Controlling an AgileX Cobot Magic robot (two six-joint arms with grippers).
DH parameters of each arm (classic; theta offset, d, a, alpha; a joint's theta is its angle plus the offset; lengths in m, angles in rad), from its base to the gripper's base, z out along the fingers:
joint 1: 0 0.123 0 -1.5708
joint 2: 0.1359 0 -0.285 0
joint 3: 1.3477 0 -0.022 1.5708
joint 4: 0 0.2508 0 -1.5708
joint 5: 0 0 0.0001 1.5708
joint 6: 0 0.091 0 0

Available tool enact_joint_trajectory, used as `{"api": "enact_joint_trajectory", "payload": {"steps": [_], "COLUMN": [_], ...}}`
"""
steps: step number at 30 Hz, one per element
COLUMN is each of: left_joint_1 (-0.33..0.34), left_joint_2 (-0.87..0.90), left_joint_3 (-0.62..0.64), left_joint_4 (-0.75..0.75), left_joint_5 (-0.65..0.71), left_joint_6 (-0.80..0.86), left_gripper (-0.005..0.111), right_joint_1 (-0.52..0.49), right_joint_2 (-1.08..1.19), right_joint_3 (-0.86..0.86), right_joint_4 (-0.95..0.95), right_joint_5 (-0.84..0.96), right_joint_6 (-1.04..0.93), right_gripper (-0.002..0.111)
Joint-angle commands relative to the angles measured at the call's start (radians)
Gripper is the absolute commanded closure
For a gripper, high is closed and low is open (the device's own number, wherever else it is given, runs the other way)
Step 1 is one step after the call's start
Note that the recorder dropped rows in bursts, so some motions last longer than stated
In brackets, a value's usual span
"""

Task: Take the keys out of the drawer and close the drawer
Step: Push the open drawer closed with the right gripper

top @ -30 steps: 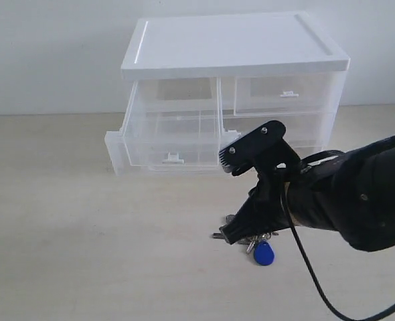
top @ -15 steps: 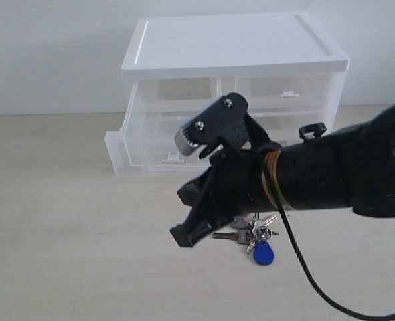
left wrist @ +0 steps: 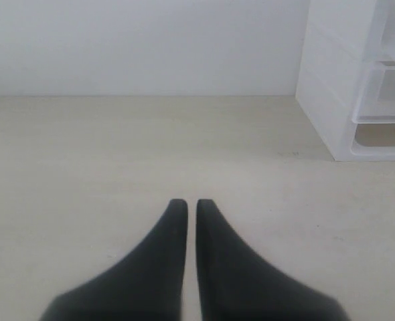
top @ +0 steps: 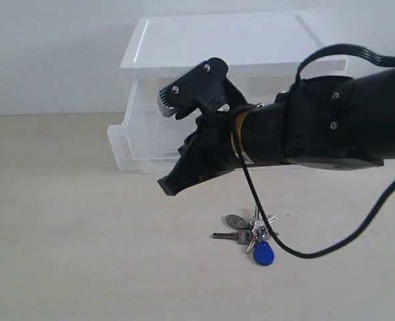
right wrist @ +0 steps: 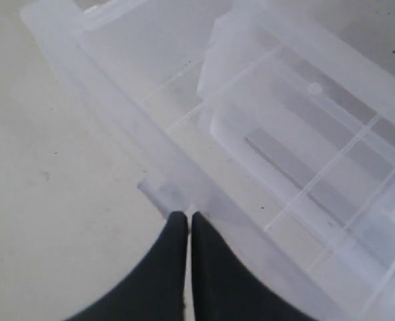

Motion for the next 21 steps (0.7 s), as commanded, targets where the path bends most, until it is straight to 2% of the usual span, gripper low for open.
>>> {"api": "enact_joint_trajectory", "payload": {"steps": [1, 7, 12, 17, 21], "left_joint_1": [0.003, 0.003, 0.003, 0.003, 0.003], "left_joint_2": [-0.003, -0.003, -0.003, -0.003, -0.003], "left_joint_3": [0.004, 0.004, 0.004, 0.004, 0.004], "left_joint_4": [0.001, 0.001, 0.001, 0.001, 0.001], "left_joint_5": [0.001, 0.001, 0.001, 0.001, 0.001], "left_joint_6": [0.002, 0.002, 0.002, 0.002, 0.002], "left_gripper": [0.102, 0.102, 0.102, 0.102, 0.102], "right_joint_1": [-0.007, -0.026, -0.098, -0.167, -0.205], "right_joint_2": [0.022, 0.040, 0.088, 0.158, 0.216], "right_joint_3": [-0.084, -0.136, -0.161, -0.172, -0.210], "right_joint_4": [-0.050, -0.049, -0.049, -0.045, -0.022], "right_joint_5": [0.083, 0.066, 0.029, -0.122, -0.163], "right_joint_6": [-0.015, -0.015, 0.006, 0.002, -0.004], "right_gripper": [0.108, 0.108, 0.108, 0.108, 0.108]}}
